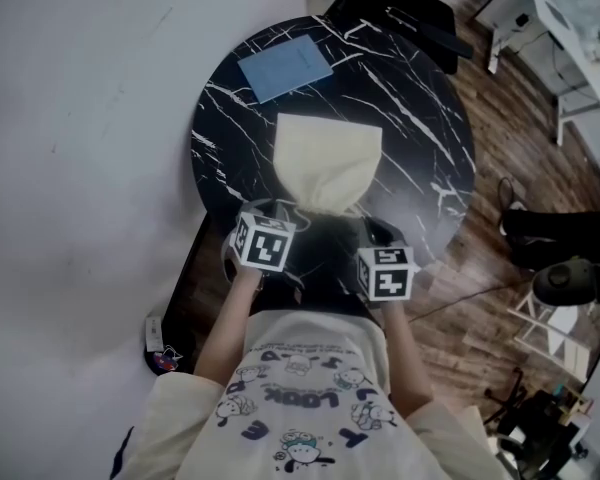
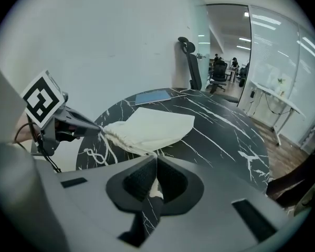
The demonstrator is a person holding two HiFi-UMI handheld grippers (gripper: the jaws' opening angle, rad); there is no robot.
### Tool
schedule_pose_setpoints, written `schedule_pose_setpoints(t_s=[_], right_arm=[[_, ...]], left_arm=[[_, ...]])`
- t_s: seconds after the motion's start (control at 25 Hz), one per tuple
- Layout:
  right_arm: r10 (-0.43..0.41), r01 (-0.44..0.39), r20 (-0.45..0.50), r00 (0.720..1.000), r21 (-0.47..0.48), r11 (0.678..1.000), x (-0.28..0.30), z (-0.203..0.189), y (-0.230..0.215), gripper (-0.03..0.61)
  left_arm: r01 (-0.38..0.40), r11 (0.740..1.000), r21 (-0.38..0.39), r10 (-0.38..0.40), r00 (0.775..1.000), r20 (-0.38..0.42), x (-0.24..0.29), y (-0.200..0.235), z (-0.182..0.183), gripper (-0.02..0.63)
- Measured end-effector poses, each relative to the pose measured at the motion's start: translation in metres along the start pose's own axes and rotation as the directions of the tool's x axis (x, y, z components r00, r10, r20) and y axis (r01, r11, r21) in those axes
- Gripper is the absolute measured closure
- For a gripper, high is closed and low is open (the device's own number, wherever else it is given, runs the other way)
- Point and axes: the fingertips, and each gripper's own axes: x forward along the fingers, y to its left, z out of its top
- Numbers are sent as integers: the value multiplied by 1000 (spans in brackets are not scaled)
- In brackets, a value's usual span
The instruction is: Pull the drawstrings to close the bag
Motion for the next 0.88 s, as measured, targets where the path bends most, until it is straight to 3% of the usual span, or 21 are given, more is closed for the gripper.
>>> schedule_pose_setpoints(t_s=[0.48,0.64,0.72,0.76,0.88], right_arm=[[-21,23,-14,1000,139,990,6,-19,-15,560],[-166,172,-46,985,189,967,-6,-39,-61,561],[-62,67,-25,998,248,966,-10,-45,-68,561],[9,-5,-14,1000,233,972,-7,-43,-58,560],[156,-150,-22,988,155,976,6,-38,-11,560]], left_arm=[[6,998,-61,-7,1000,-17,0,3,-11,569],[-148,976,-157,141,989,-51,-9,60,-33,575],[-52,974,-222,57,998,15,-18,74,-28,575],[-3,975,-223,15,998,53,-20,71,-20,575],[70,993,-98,-62,995,75,-18,36,-4,574]])
